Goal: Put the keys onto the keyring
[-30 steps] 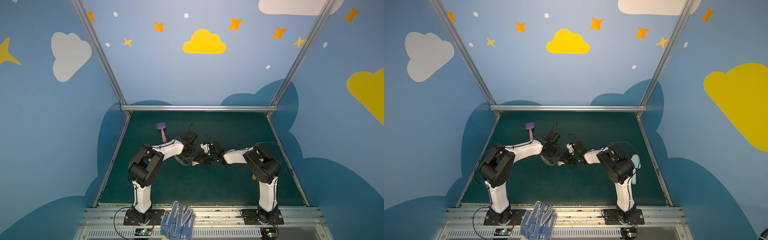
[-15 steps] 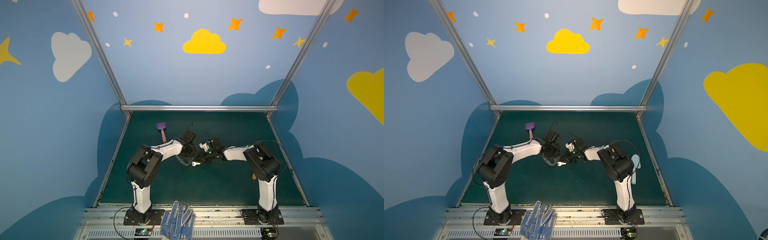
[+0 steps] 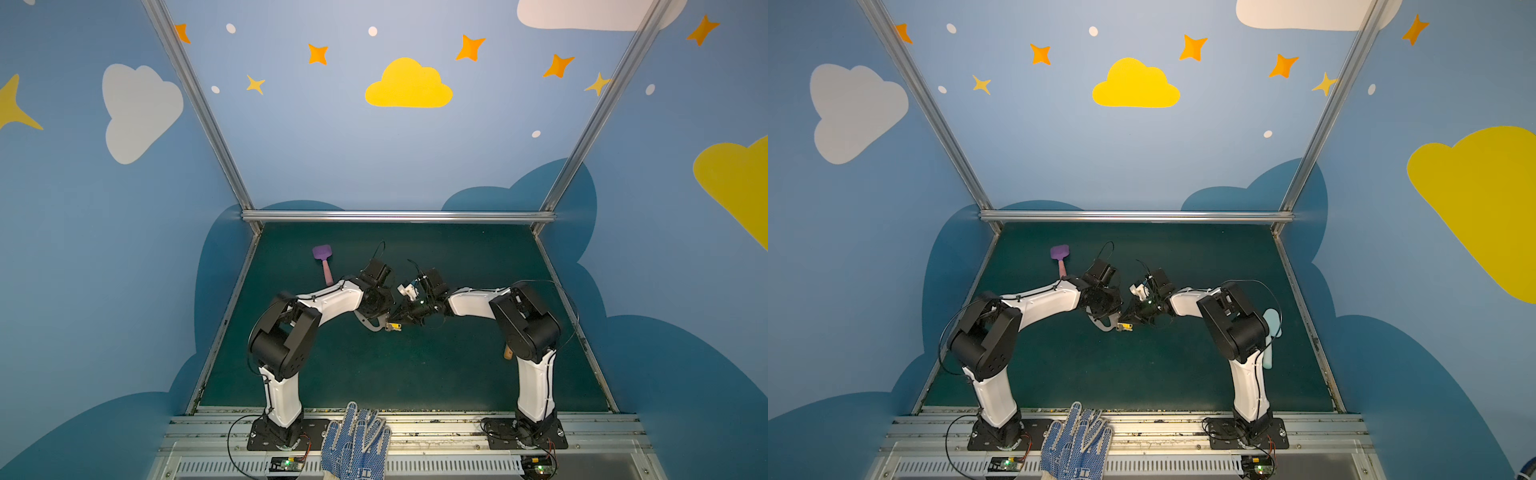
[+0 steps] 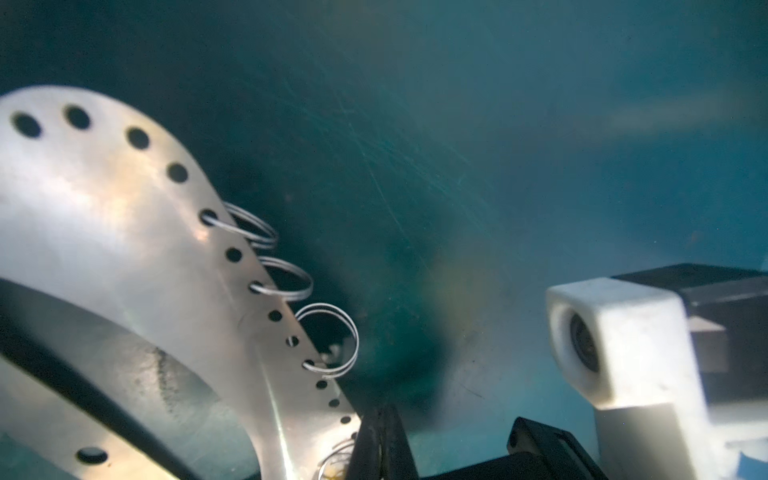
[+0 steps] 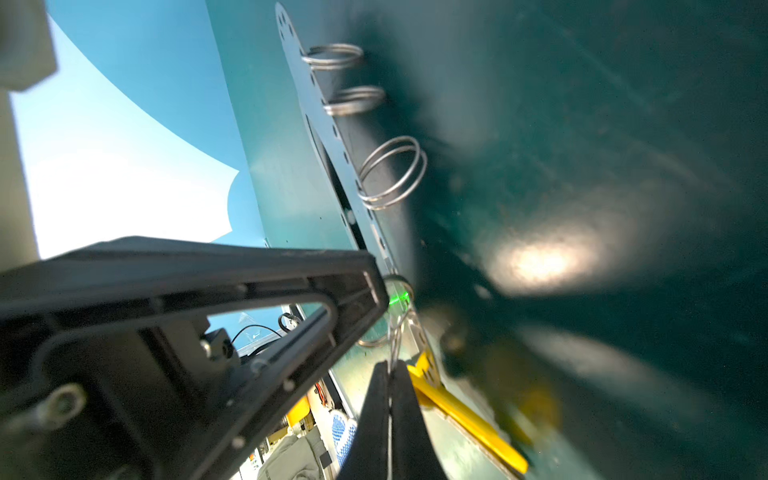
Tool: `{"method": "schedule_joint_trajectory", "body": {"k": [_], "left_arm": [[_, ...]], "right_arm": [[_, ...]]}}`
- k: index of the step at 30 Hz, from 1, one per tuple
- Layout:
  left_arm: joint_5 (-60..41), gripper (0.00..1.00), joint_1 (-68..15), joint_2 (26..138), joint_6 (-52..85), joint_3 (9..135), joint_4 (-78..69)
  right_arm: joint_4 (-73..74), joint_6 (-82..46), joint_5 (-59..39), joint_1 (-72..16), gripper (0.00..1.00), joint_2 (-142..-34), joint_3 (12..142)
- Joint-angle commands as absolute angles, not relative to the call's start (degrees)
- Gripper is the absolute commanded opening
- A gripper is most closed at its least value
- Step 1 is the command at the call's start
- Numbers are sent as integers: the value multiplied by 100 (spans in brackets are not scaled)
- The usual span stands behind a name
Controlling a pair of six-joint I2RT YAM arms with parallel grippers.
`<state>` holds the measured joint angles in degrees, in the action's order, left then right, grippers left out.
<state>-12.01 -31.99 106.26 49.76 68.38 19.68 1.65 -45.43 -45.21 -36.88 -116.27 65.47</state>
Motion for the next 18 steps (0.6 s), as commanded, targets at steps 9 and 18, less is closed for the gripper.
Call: {"method": "schedule_joint_trajectory", "body": {"k": [9,18], "left_arm": [[-1416,4,-3296,10659,4992,6978,1728],[-1329,4,-3286,10635,5003,6987,1799]], "right_arm": [[-207,-4115,-4511,-3544,22,-11264,6551],[-128,-4137,-4402,-3329,21,-10899,6190]]}}
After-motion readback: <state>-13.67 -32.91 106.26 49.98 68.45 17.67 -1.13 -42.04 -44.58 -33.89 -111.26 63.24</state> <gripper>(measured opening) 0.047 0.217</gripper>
